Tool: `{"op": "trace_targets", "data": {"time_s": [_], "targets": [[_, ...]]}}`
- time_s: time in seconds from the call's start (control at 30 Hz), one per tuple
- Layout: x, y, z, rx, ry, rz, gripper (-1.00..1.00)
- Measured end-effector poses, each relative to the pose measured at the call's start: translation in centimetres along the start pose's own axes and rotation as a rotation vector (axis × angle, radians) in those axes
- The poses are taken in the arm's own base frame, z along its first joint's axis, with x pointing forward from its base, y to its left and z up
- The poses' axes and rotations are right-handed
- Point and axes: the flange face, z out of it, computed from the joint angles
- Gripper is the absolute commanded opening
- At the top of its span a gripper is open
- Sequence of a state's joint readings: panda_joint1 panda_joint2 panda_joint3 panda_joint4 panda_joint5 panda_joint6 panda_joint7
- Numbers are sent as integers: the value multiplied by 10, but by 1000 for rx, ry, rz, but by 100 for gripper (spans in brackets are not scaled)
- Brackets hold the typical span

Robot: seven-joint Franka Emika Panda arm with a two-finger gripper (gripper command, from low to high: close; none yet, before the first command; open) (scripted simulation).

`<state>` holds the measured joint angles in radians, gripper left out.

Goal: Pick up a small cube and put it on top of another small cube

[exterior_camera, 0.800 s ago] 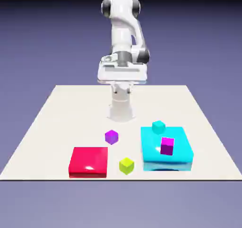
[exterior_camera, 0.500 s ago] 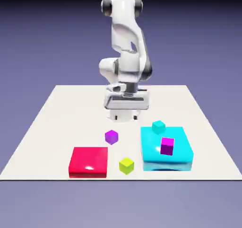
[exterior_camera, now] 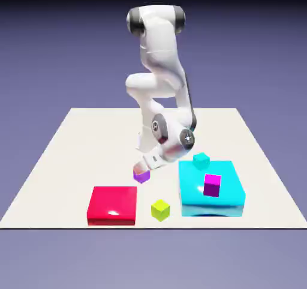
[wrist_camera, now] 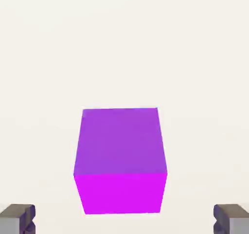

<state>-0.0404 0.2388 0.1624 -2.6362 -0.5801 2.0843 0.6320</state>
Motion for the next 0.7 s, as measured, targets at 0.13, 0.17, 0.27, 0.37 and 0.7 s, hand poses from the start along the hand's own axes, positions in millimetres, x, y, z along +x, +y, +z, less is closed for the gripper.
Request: {"op": "trace_targets", "data": {"time_s": [0.13, 0.17, 0.27, 0.37, 0.7], "targets": [[6, -8, 48, 3, -1, -2, -100], [6, -8, 48, 4, -2, -2, -100], [0, 0, -1, 2, -2, 0, -100], [-5, 4, -28, 66, -39, 109, -100], [-13, 11, -91, 370, -271, 585, -100]]}}
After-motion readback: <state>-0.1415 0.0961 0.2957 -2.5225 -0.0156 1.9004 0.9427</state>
